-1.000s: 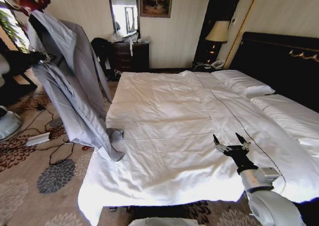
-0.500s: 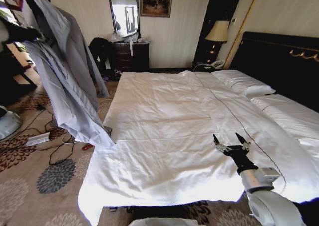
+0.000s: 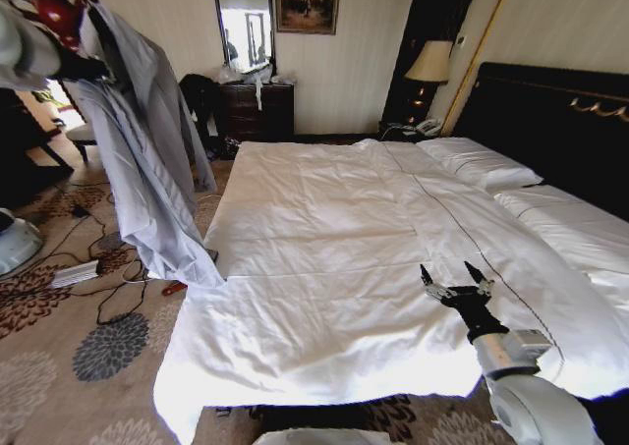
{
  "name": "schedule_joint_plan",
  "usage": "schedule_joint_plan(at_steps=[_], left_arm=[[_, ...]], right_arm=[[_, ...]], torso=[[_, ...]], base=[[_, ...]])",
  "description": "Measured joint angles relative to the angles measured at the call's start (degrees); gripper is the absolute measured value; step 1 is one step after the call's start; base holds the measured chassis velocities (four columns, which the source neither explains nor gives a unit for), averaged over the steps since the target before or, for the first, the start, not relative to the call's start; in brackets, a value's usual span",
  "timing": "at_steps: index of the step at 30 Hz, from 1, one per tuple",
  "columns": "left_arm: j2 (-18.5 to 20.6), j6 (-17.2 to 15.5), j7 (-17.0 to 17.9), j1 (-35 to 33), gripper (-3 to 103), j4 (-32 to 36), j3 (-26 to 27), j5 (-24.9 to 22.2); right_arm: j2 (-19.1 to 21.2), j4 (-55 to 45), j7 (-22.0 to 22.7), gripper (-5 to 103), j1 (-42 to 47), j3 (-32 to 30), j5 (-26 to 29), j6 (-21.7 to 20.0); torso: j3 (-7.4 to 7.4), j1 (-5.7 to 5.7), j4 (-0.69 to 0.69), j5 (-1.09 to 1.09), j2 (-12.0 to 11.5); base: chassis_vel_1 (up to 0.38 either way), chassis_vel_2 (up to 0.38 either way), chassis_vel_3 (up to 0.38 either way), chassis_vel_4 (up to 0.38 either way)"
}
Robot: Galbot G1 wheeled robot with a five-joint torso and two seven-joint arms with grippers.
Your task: Pick up the clothes from the bed and hang them on the clothes hanger.
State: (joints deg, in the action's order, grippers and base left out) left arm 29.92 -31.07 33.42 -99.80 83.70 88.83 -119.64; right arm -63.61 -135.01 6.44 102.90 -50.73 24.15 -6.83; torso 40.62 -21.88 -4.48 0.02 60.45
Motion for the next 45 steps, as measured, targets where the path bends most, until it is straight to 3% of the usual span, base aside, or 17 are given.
schedule_joint_plan(at_steps=[17, 30, 38, 45], left_arm=[[0.47, 0.83, -2.41, -9.99, 19, -7.91, 6.26, 3.76], [7.60, 0.77, -2.90, -18.89, 19, -15.08, 14.72, 5.29], [6.22, 0.75, -1.27, -20.61, 19, -13.02, 16.94, 6.11], [5.10, 0.15, -1.38, -18.94, 19, -12.93, 14.69, 6.12]], right_arm=[[0.00, 0.00, 0.00, 100, 0.00, 0.00, 0.00, 0.00], [0.01, 0.00, 0.00, 100, -0.01, 0.00, 0.00, 0.00], [0.01, 0.00, 0.00, 100, -0.01, 0.00, 0.00, 0.00], [0.01, 0.00, 0.00, 100, -0.01, 0.00, 0.00, 0.00]], torso=[[0.00, 0.00, 0.03, -0.02, 0.00], [0.00, 0.00, 0.01, -0.01, 0.00], [0.00, 0.00, 0.02, -0.02, 0.00], [0.00, 0.00, 0.00, -0.01, 0.00]], base=[[0.000, 0.000, 0.000, 0.000], [0.000, 0.000, 0.000, 0.000], [0.000, 0.000, 0.000, 0.000], [0.000, 0.000, 0.000, 0.000]])
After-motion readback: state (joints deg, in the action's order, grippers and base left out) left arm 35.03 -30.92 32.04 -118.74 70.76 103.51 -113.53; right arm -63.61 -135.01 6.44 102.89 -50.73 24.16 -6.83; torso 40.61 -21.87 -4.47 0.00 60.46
